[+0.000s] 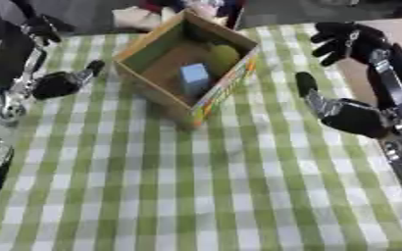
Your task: Pick up objects on the table and place them in the box.
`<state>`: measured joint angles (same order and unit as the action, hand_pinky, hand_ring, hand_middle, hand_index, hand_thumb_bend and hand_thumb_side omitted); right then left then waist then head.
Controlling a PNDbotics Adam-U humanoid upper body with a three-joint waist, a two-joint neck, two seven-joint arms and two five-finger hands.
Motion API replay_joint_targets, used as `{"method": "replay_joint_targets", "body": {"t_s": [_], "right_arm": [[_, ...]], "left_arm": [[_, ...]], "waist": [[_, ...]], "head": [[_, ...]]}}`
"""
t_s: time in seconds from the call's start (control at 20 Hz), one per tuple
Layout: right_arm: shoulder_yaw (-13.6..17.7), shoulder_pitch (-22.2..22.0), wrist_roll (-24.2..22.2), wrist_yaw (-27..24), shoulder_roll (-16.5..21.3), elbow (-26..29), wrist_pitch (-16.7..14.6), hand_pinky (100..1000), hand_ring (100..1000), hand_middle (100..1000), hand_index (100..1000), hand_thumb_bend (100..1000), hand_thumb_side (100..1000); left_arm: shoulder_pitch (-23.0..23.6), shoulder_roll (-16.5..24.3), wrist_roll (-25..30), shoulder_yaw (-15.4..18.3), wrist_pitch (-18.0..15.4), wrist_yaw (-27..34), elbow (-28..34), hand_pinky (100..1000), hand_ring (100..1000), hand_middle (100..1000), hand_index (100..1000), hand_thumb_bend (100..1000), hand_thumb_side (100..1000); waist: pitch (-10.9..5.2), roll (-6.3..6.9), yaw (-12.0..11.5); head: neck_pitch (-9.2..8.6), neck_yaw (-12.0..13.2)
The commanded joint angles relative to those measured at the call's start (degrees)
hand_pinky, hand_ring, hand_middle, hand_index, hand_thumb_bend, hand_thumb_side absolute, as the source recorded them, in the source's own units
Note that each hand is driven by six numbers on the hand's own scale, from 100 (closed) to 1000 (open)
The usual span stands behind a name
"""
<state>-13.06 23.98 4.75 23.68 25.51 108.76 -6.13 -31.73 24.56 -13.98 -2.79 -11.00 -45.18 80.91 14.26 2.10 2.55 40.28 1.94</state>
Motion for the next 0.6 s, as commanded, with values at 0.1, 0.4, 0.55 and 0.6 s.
{"method": "replay_joint_targets", "body": {"t_s": [0.1, 0.4, 0.55, 0.6], "right_arm": [[0.3, 0.7, 0.0, 0.2, 0.8, 0.7, 0.0, 580, 661, 701, 856, 239, 381], [0.7, 0.9, 0.3, 0.3, 0.2, 0.5, 0.1, 579, 661, 701, 856, 230, 379], [0.6, 0.8, 0.3, 0.3, 0.1, 0.5, 0.1, 579, 661, 701, 856, 230, 379], [0.6, 0.8, 0.3, 0.3, 0.1, 0.4, 0.1, 579, 661, 701, 856, 229, 379]], "left_arm": [[4.6, 1.7, -2.2, -1.0, 1.0, 4.5, 8.0, 615, 632, 707, 782, 526, 689], [11.3, -1.1, -0.3, -1.8, 2.1, 10.4, 16.8, 609, 625, 698, 776, 486, 705], [15.0, -2.3, 0.5, -1.6, 2.3, 13.5, 20.0, 607, 622, 694, 772, 476, 710], [15.5, -2.3, 0.8, -1.5, 2.4, 14.7, 20.6, 606, 621, 693, 771, 473, 711]], "waist": [[-1.3, -0.02, 0.4], [-0.84, -0.04, 0.5], [-0.93, -0.06, 0.6], [-0.93, -0.08, 0.5]], "head": [[-0.01, 1.0], [0.75, 1.8], [1.59, 1.5], [1.83, 1.4]]}}
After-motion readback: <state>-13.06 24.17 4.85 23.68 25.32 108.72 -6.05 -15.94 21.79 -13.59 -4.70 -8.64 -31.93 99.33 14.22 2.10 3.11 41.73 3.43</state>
